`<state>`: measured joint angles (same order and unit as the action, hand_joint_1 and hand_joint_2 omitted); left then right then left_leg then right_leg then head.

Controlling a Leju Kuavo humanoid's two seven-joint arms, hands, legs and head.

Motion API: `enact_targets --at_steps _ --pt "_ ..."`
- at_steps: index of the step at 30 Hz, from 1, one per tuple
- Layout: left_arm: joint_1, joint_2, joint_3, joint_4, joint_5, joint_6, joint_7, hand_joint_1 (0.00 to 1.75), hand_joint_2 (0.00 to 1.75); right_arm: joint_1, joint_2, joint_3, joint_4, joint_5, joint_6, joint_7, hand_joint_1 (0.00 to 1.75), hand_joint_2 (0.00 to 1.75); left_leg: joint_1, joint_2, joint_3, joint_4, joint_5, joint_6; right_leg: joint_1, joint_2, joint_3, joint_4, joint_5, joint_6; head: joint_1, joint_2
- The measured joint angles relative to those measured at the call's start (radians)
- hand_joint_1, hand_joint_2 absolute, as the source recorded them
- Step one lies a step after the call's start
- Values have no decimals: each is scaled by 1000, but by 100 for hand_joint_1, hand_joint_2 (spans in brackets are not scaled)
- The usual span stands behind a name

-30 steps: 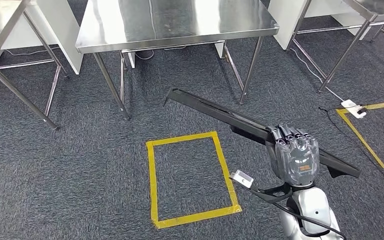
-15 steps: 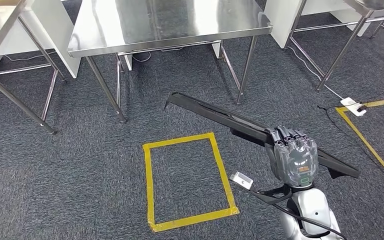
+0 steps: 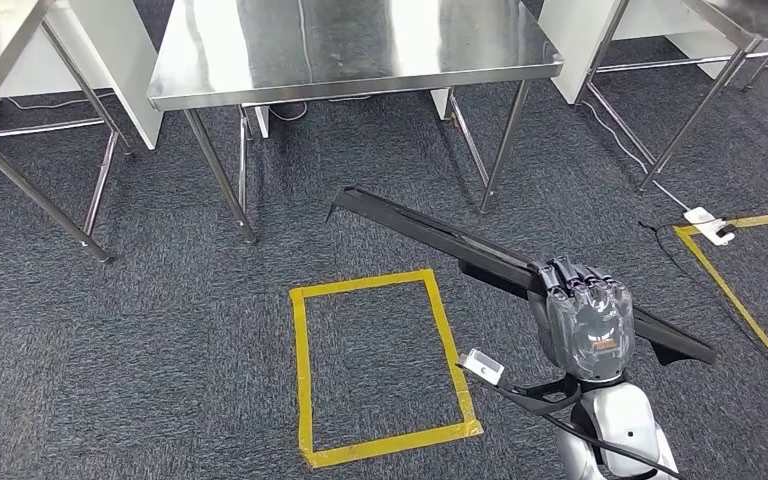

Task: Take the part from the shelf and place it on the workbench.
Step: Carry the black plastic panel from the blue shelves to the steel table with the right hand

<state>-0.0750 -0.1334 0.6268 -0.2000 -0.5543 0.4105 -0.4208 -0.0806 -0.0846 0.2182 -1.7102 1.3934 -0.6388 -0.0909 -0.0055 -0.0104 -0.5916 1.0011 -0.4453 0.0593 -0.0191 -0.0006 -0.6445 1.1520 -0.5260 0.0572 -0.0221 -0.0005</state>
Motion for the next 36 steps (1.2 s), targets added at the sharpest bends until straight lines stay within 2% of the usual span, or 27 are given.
enact_targets --at_steps 1,2,3,4,6,7,9,11,12,13,14,15,17,18,20,22,23,25,27,28,29,30,31,32,33,34,36 --pt "0 0 0 0 -1 0 0 0 175 1 0 0 0 1 -1 0 175 175 -2 -2 1 5 -5 -5 0 0 30 -64 27 2 1 0" --pt "0 0 1 0 -1 0 0 0 175 2 1 0 -1 3 -2 1 175 175 -4 -3 0 10 -10 -11 0 0 53 -110 46 -2 0 0" --pt "0 0 1 0 -1 0 0 0 175 4 1 0 -1 4 -4 1 175 175 -6 -4 0 13 -13 -16 1 0 62 -130 53 -10 0 0" --pt "0 0 2 0 -1 0 0 0 175 6 1 0 -2 4 -5 1 175 175 -8 -4 -1 15 -15 -19 3 0 63 -130 54 -18 -1 0" --pt "1 1 2 0 -1 0 0 0 175 8 1 0 -3 5 -7 2 175 175 -5 -4 -2 19 -19 -26 -2 1 66 -132 56 -30 -2 0" --pt "1 2 2 0 -1 0 0 0 175 8 2 0 -3 6 -7 2 175 175 -3 -3 -7 34 -30 -31 -6 1 69 -133 57 -35 -4 0" --pt "1 3 3 -1 -1 0 -1 0 175 7 3 0 -4 6 -7 2 175 175 4 0 -45 118 -79 -44 -10 0 73 -135 55 -45 -6 0" --pt "2 2 3 -1 -1 0 -1 0 175 7 3 0 -4 7 -6 2 175 175 11 2 -112 244 -133 -56 -10 -1 74 -135 53 -50 -7 0" --pt "2 2 3 -1 -1 0 -1 0 175 7 3 0 -5 7 -6 2 175 175 15 3 -135 282 -139 -60 -10 -1 74 -135 53 -51 -8 0" --pt "3 2 3 -1 -1 0 0 0 175 7 3 0 -5 7 -5 2 175 175 18 4 -140 284 -126 -62 -11 0 75 -135 52 -51 -8 0" --pt "3 3 3 -1 -1 0 1 0 175 7 3 0 -5 7 -5 2 175 175 21 5 -126 248 -96 -62 -12 0 77 -135 51 -51 -8 0" --pt "3 3 3 -1 -1 0 2 0 175 7 3 0 -5 7 -5 2 175 175 23 7 -95 181 -58 -61 -12 1 80 -135 48 -50 -8 0" --pt "1 4 3 -1 -2 0 5 0 175 5 3 0 -5 7 -5 2 175 175 21 9 -36 61 -19 -55 -10 1 85 -137 39 -41 -7 0" --pt "0 4 3 -1 -3 1 7 0 175 4 3 0 -5 7 -5 2 175 175 18 9 -20 29 -19 -50 -9 1 88 -141 35 -34 -7 0" --pt "0 3 3 -1 -6 2 10 0 175 3 3 0 -5 6 -5 2 175 175 12 5 -12 11 -30 -33 -6 1 98 -136 41 -14 -6 0" --pt "2 2 3 -1 -10 3 13 0 175 2 3 -1 -5 6 -6 2 175 175 11 2 11 -1 -30 -14 -5 1 99 -111 42 1 -4 0" --pt "3 3 3 -1 -11 5 14 0 175 0 3 -1 -5 6 -7 2 175 175 11 2 27 -3 -31 -5 -5 1 85 -83 31 3 -2 0" --pt "2 4 4 -1 -14 9 16 0 175 -2 4 -1 -5 6 -8 2 175 175 11 2 45 -5 -37 4 -6 1 17 28 -3 -1 1 0" --pt "4 3 4 -1 -16 11 18 0 175 1 4 -2 -5 5 -9 2 175 175 9 -1 58 -5 -52 7 -4 1 -65 128 -37 -1 2 0" --pt "6 2 4 -1 -17 11 18 0 175 2 4 -3 -4 5 -9 2 175 175 8 -2 68 -5 -62 6 -3 1 -88 136 -45 0 3 0" --pt "7 1 4 -1 -17 12 18 0 175 3 4 -3 -4 5 -9 2 175 175 7 -4 80 -5 -73 5 -1 1 -94 111 -40 2 3 0" --pt "8 0 4 -1 -18 13 18 0 175 3 4 -3 -4 5 -9 2 175 175 7 -5 96 -5 -85 3 -1 1 -84 56 -18 7 3 0" --pt "9 -1 4 -1 -18 14 18 0 175 3 4 -3 -4 5 -10 2 175 175 7 -6 108 -5 -98 0 -1 0 -67 -11 25 15 5 0" --pt "9 -2 5 0 -18 14 18 0 175 4 4 -4 -4 5 -10 2 175 175 5 -7 120 -5 -113 -5 2 -1 -50 -69 69 17 5 0" --pt "8 -2 5 0 -18 15 18 0 175 4 4 -4 -3 5 -11 2 175 175 3 -8 129 -9 -126 -10 4 -2 -33 -109 102 11 6 0" --pt "7 -2 6 0 -19 17 18 0 175 5 4 -5 -3 5 -12 2 175 175 1 -8 141 -11 -134 -15 6 -1 -22 -130 120 -1 7 0" --pt "4 -2 9 -1 -19 18 18 0 175 6 4 -6 -4 6 -13 2 175 175 -1 -7 148 5 -127 -25 4 3 1 -139 110 -32 5 0"
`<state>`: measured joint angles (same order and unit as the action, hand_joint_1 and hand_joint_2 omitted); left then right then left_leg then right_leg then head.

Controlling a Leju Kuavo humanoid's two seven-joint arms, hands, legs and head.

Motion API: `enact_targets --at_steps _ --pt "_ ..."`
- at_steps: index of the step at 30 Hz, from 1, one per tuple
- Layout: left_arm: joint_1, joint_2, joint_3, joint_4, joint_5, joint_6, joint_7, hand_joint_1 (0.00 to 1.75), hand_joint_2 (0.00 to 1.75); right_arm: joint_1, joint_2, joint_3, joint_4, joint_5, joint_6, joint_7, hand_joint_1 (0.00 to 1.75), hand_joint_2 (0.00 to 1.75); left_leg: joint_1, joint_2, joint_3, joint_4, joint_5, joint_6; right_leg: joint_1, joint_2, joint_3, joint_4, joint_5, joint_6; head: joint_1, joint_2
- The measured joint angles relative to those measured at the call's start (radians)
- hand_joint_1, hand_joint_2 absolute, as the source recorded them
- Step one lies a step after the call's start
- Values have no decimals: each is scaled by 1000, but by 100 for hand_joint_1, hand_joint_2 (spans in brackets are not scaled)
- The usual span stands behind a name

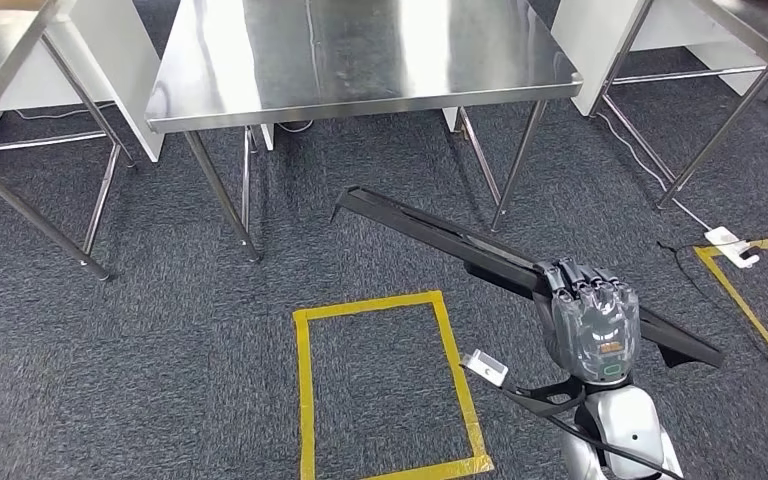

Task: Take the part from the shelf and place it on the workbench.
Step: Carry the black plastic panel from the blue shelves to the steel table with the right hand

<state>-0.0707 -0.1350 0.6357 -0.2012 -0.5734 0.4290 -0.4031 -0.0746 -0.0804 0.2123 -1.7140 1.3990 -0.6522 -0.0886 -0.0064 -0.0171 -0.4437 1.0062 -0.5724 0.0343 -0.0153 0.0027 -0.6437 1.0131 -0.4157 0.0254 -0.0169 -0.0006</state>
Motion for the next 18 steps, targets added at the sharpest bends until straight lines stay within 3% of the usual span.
enact_targets --at_steps 1,2,4,5,6,8,9,10,12,13,14,16,18 --pt "-1 0 2 0 0 1 0 0 175 0 0 -1 -1 0 0 0 175 175 1 2 -14 38 19 -4 -4 2 12 -5 -7 -8 0 0" --pt "-2 1 3 -1 0 1 0 0 175 0 0 -1 -1 0 -1 0 175 175 2 5 -50 97 39 -9 -7 2 29 -8 -16 -17 -1 0" --pt "-1 1 4 -1 -1 1 1 0 175 0 2 -2 -1 0 -1 0 175 175 7 9 -146 231 42 -19 -9 2 66 -17 -41 -27 -2 0" --pt "1 1 5 -1 -1 1 1 0 175 0 2 -2 -1 0 -1 -1 175 175 10 10 -194 275 8 -25 -9 2 86 -21 -56 -30 -3 0" --pt "3 1 5 -1 -1 1 2 0 175 0 3 -2 -1 -1 -1 -1 175 175 12 10 -234 294 -44 -29 -9 3 108 -25 -71 -30 -3 0" --pt "6 1 6 -1 -1 1 2 0 175 0 4 -2 0 -2 -1 -1 175 175 16 12 -283 266 -129 -33 -10 6 158 -30 -107 -27 -3 0" --pt "8 1 6 -1 -1 1 2 0 175 0 4 -2 0 -2 -1 -1 175 175 17 13 -295 223 -124 -32 -11 7 182 -32 -127 -25 -3 0" --pt "10 1 7 -1 -1 1 2 0 175 0 4 -2 0 -2 -1 -1 175 175 17 14 -300 166 -65 -29 -11 7 203 -33 -147 -23 -3 0" --pt "17 1 9 -1 -1 0 2 0 175 0 5 -2 3 -2 -1 -1 175 175 12 15 -293 71 118 -17 -8 11 242 -37 -188 -13 -1 0" --pt "19 2 10 -1 -1 1 2 0 175 0 6 -2 4 -2 -1 -2 175 175 7 14 -282 50 181 -10 -7 14 263 -43 -202 -6 -1 0" --pt "18 2 10 -1 -1 0 2 0 175 -2 6 -2 5 -2 -1 -2 175 175 1 14 -268 44 206 -3 -4 17 281 -42 -206 6 -1 0" --pt "9 2 10 -3 -1 -1 -2 0 175 -8 6 -2 2 -3 -2 -3 175 175 -3 13 -235 33 193 12 -2 18 272 9 -178 34 -3 0" --pt "-2 2 11 -4 0 -2 -8 0 175 -15 6 -2 1 -5 -3 -3 175 175 -2 11 -200 7 183 27 -3 14 183 145 -143 43 -3 0"
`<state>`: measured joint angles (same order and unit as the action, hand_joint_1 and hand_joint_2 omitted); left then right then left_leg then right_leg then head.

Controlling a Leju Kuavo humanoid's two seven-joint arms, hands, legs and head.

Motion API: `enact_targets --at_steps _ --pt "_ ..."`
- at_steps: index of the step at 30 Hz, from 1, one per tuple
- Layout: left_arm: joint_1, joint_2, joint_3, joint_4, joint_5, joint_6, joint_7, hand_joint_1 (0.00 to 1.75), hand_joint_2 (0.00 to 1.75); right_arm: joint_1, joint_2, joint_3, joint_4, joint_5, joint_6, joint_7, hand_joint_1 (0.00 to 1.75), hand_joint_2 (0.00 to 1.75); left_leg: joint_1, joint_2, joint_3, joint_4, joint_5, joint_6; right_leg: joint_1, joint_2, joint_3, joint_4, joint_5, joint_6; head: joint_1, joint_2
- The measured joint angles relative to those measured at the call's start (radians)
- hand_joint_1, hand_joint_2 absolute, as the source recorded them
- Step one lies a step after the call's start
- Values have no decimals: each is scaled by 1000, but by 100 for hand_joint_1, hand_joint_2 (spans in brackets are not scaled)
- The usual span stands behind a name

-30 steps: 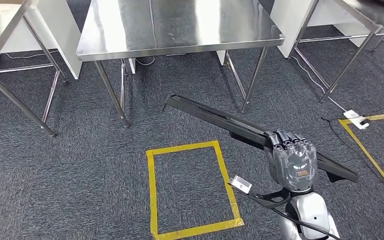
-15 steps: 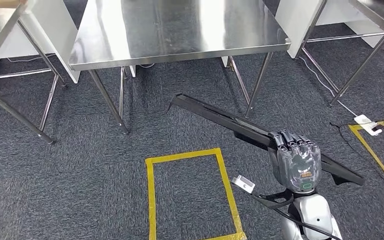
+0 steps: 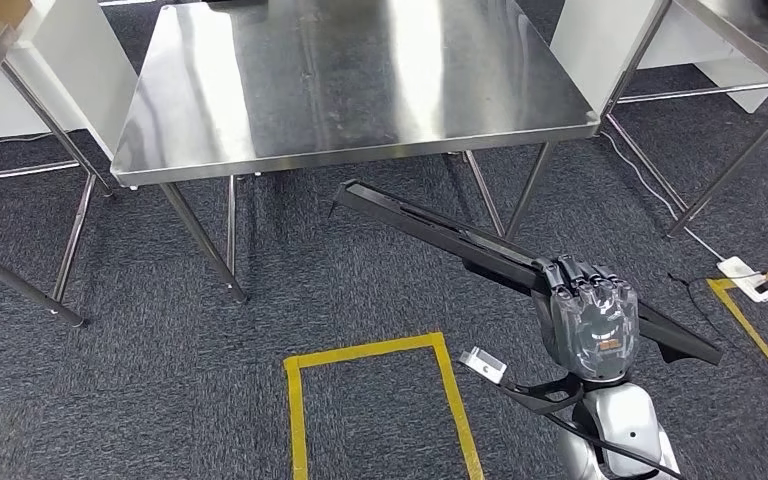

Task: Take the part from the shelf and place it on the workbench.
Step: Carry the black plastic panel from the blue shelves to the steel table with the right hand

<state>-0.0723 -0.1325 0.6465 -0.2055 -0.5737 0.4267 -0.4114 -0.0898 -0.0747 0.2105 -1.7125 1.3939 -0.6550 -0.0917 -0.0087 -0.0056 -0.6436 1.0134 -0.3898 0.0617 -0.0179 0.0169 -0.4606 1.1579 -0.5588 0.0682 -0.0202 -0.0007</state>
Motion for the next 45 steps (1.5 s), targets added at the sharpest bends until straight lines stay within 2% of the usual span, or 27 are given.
enact_targets --at_steps 1,3,5,6,7,8,9,10,11,14,15,17,19,20,21,23,25,27,30,31,33,35,36,37,39,41,45 --pt "-2 1 1 0 0 0 -2 0 175 -1 0 0 0 -1 0 0 175 175 1 -1 18 -13 -9 6 -1 -2 -56 69 -5 -6 0 0" --pt "-2 1 2 -1 3 0 -3 0 175 0 -2 0 2 -2 -1 0 175 175 1 -6 54 -30 -31 10 -1 -4 -147 134 -71 -25 0 0" --pt "1 -2 4 -1 5 0 -2 0 175 0 -2 0 3 -2 -1 0 175 175 2 -12 93 -35 -59 9 0 -4 -195 104 -146 -30 1 0" --pt "2 -3 5 -1 6 0 -2 0 175 0 -2 0 4 -2 -1 0 175 175 2 -16 113 -35 -75 8 1 -5 -206 61 -152 -24 1 0" --pt "2 -4 6 -1 6 0 -2 0 175 0 -2 0 5 -2 -1 0 175 175 1 -18 131 -35 -90 6 1 -6 -208 8 -126 -11 1 0" --pt "3 -4 7 -1 6 0 -1 0 175 1 -2 0 6 -2 -1 0 175 175 0 -21 148 -34 -105 3 1 -9 -207 -50 -57 7 2 0" --pt "4 -4 9 0 6 0 0 0 175 2 0 1 8 -3 0 0 175 175 -2 -23 161 -33 -120 -1 2 -13 -203 -98 18 17 3 0" --pt "4 -4 10 0 7 1 1 0 175 4 2 1 11 -2 1 0 175 175 -5 -25 167 -32 -133 -6 4 -17 -195 -129 86 19 3 0" --pt "5 -4 13 0 10 1 2 0 175 6 4 2 13 -2 2 -1 175 175 -7 -26 175 -29 -143 -12 5 -20 -189 -146 138 9 3 0" --pt "4 -2 23 0 22 -2 0 0 175 10 18 8 18 10 5 -2 175 175 -7 -19 168 15 -147 -27 -2 -17 -166 -154 161 -41 2 0" --pt "3 -2 25 0 24 -4 -2 0 175 11 25 11 20 16 6 -1 175 175 -5 -15 147 52 -153 -33 -5 -17 -156 -157 157 -51 1 0" --pt "3 -1 30 0 24 -6 -7 0 175 13 40 18 23 29 6 0 175 175 2 -9 78 161 -203 -46 -6 -17 -142 -162 145 -68 -1 0" --pt "4 -2 34 0 20 -5 -9 0 175 19 48 21 26 34 6 3 175 175 13 -8 11 238 -249 -59 -5 -16 -133 -162 133 -74 -2 0" --pt "5 -2 37 0 19 -4 -9 0 175 22 50 21 28 35 7 4 175 175 18 -6 -6 239 -242 -64 -5 -16 -127 -162 127 -74 -2 0" --pt "6 -1 39 0 18 -2 -9 0 175 25 51 22 30 35 7 4 175 175 21 -4 -6 207 -210 -66 -5 -15 -120 -162 121 -72 -2 0" --pt "6 -1 43 0 17 1 -9 0 175 28 51 22 32 35 7 5 175 175 24 1 29 86 -116 -62 -5 -14 -103 -162 110 -65 -2 0" --pt "5 0 45 0 17 2 -9 0 175 29 52 22 34 34 7 6 175 175 19 3 56 2 -71 -51 -3 -14 -95 -164 102 -57 -2 0" --pt "5 0 47 0 13 3 -9 0 175 31 51 22 34 31 6 7 175 175 11 2 58 -10 -73 -38 -2 -14 -96 -166 98 -45 -2 0" --pt "6 -2 47 -1 7 2 -10 0 175 33 49 18 34 24 5 8 175 175 14 3 79 -29 -61 -17 3 -16 -106 -143 81 -31 -1 0" --pt "5 -2 48 -1 5 2 -10 0 175 33 47 16 33 22 5 9 175 175 16 3 87 -37 -58 -11 5 -17 -126 -104 63 -32 0 0" --pt "3 -1 48 -1 1 1 -10 0 175 35 43 11 33 19 4 9 175 175 17 4 94 -41 -60 -4 3 -17 -199 33 14 -39 2 0" --pt "3 -1 47 -1 -1 -2 -10 0 175 40 40 8 33 18 5 10 175 175 16 2 99 -40 -66 -3 1 -16 -257 123 -4 -31 2 0" --pt "3 -2 48 -1 -1 -4 -10 0 175 42 37 7 33 17 5 10 175 175 16 1 103 -40 -70 -4 0 -17 -257 110 13 -22 3 0" --pt "4 -2 48 -1 -1 -5 -10 0 175 43 35 7 33 17 5 10 175 175 16 -1 108 -39 -75 -7 -2 -17 -234 56 42 -11 3 0" --pt "4 -3 48 -1 -1 -7 -11 0 175 43 32 6 33 16 5 10 175 175 15 -3 118 -33 -89 -17 -6 -18 -163 -91 104 1 5 0" --pt "3 -2 48 -1 -1 -8 -11 0 175 44 31 6 32 16 6 10 175 175 10 -3 122 -27 -103 -27 -6 -17 -126 -160 126 -9 4 0" --pt "1 -1 48 -2 -1 -8 -11 0 175 45 29 5 29 15 6 10 175 175 16 -1 119 -9 -125 -47 -7 -15 -116 -164 119 -44 -2 0"
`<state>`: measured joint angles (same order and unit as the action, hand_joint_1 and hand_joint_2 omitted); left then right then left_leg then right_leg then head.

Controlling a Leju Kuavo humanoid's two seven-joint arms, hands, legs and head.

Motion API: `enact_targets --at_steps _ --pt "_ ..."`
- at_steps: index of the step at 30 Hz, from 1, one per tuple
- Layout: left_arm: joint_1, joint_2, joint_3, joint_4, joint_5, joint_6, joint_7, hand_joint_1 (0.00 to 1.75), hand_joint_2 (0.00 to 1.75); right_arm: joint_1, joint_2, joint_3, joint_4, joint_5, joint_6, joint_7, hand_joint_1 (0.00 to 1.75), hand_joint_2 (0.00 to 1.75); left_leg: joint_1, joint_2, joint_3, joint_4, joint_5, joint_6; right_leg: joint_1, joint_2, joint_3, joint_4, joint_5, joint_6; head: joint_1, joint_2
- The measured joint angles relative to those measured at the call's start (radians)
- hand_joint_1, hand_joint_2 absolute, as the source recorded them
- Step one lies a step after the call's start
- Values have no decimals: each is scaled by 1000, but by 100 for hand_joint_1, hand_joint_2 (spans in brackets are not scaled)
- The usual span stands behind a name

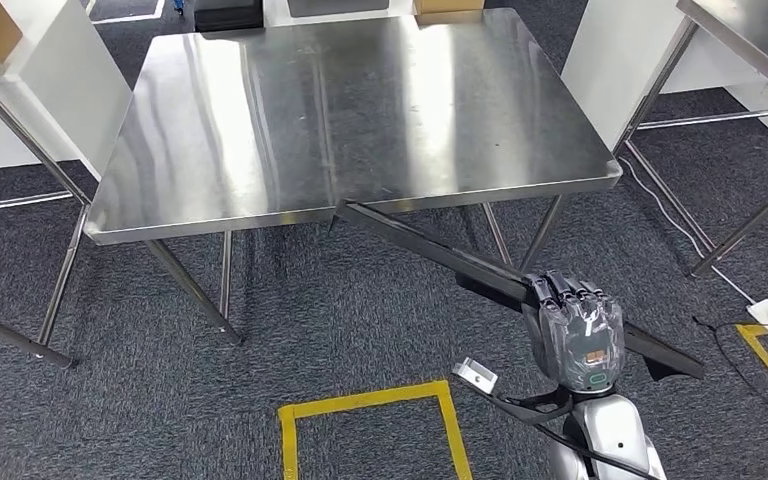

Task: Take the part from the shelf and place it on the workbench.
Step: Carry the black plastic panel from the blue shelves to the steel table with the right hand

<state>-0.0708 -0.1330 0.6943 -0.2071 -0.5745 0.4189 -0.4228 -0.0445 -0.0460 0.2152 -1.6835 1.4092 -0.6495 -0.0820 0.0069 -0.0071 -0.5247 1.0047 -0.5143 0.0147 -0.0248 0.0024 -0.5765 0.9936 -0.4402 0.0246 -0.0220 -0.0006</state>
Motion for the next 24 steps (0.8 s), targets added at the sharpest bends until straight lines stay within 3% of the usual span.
enact_targets --at_steps 2,4,5,6,7,9,11,14,16,18,20,21,22,24 --pt "0 0 0 0 0 0 0 0 175 0 0 0 -3 0 0 0 175 175 4 2 -49 97 -47 -10 -4 0 9 -2 -5 -12 -5 0" --pt "1 -1 0 0 0 0 0 0 175 1 1 0 -3 0 0 0 175 175 7 3 -132 235 -94 -17 -1 0 13 -1 -11 -19 -8 0" --pt "2 -1 0 0 0 0 0 0 175 1 1 0 -3 0 0 0 175 175 7 3 -164 275 -95 -18 0 0 16 -1 -14 -21 -8 0" --pt "3 -1 0 0 0 0 0 0 175 2 1 0 -3 0 0 0 175 175 7 3 -176 276 -75 -16 2 1 20 -1 -17 -22 -8 0" --pt "3 -1 0 0 0 0 0 0 175 3 1 0 -3 0 0 0 175 175 6 3 -169 238 -37 -12 3 2 26 -1 -21 -22 -8 0" --pt "3 0 1 0 1 2 0 0 175 2 2 0 -3 0 0 0 175 175 2 4 -119 106 45 3 7 3 40 -1 -32 -18 -7 0" --pt "1 2 3 0 1 6 1 0 175 -1 3 0 -3 0 1 0 175 175 -4 4 -82 20 73 16 12 4 45 -1 -41 -10 -7 0" --pt "0 0 4 0 3 10 7 0 175 -5 6 0 -3 0 3 -1 175 175 -9 4 -68 -3 67 28 14 3 46 -3 -49 7 -7 0" --pt "0 -2 4 0 4 11 10 0 175 -8 7 0 -4 0 4 -2 175 175 -6 4 -48 -20 70 38 16 1 28 40 -69 10 -6 0" --pt "0 -2 5 0 3 11 11 0 175 -9 7 0 -4 0 4 -2 175 175 -4 5 -33 -27 67 46 13 -1 -40 163 -112 6 -3 0" --pt "0 -3 5 0 3 11 11 0 175 -6 7 0 -4 0 4 -2 175 175 -5 3 -25 -26 58 48 11 -1 -117 278 -138 10 -1 0" --pt "1 -4 5 0 3 11 11 0 175 -4 7 0 -4 0 4 -2 175 175 -5 2 -19 -26 52 46 10 -1 -133 289 -128 18 -1 0" --pt "2 -4 5 0 3 11 11 0 175 -4 7 0 -4 0 4 -3 175 175 -4 0 -12 -25 46 44 9 -1 -131 264 -104 28 0 0" --pt "3 -6 6 0 1 10 11 0 175 -4 7 0 -4 0 4 -3 175 175 -5 -2 5 -23 30 36 4 -3 -79 127 -30 46 2 0"
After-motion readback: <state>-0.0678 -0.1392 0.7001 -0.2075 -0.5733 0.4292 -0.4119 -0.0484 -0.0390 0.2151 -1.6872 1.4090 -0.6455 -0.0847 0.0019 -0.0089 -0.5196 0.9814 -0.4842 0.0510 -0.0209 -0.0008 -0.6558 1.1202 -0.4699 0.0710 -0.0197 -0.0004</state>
